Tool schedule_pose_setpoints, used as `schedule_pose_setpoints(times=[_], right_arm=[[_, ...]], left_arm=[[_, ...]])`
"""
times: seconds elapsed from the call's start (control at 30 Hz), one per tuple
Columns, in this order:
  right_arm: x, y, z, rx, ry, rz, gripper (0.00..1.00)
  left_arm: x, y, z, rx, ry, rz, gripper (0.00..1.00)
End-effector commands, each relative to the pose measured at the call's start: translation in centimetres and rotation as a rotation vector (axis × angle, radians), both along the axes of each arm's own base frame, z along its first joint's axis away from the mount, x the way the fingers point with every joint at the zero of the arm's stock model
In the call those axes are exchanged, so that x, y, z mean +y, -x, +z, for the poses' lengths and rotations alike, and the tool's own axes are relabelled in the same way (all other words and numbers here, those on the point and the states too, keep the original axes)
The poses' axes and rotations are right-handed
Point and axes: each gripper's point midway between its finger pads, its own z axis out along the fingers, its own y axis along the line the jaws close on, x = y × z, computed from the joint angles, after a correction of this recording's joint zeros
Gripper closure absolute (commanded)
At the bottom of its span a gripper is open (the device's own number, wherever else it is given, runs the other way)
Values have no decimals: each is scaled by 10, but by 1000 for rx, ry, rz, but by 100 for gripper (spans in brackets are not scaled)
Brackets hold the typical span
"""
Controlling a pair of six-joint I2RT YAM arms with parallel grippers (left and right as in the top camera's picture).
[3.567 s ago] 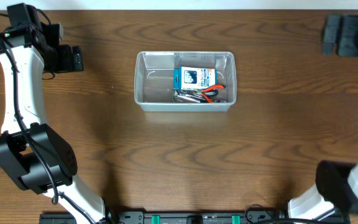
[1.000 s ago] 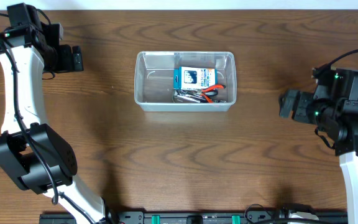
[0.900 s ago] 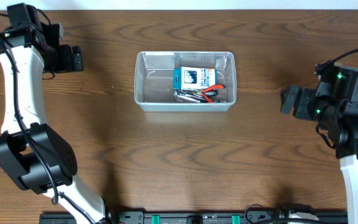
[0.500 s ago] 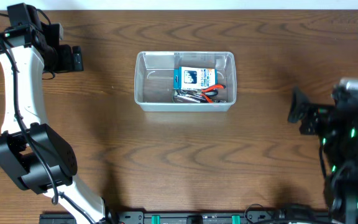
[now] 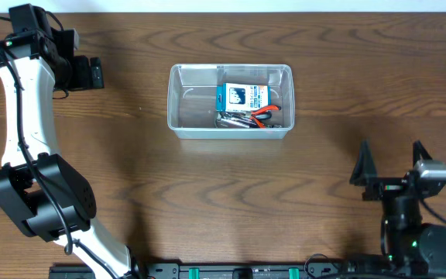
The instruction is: Pack container
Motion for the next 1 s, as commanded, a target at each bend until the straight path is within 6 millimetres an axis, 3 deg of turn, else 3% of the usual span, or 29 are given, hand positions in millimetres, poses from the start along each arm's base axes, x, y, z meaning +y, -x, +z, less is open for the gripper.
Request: schedule_pose_setpoints(times=[0.0,0.13,0.43,0.83,0.97], right_arm=[[5,6,2,-70,17,15,1],[11,12,3,-150,19,45,1],[16,5,1,-245,21,59,1],[2,-12,-50,-205,6,-26,1],[0,-14,-56,-178,55,-45,1]], left_arm=[[2,3,-6,21,-9,-3,2],[2,3,-6,21,-9,-3,2],[2,3,-6,21,-9,-3,2],[2,3,-6,21,-9,-3,2],[2,3,-6,21,-9,-3,2]])
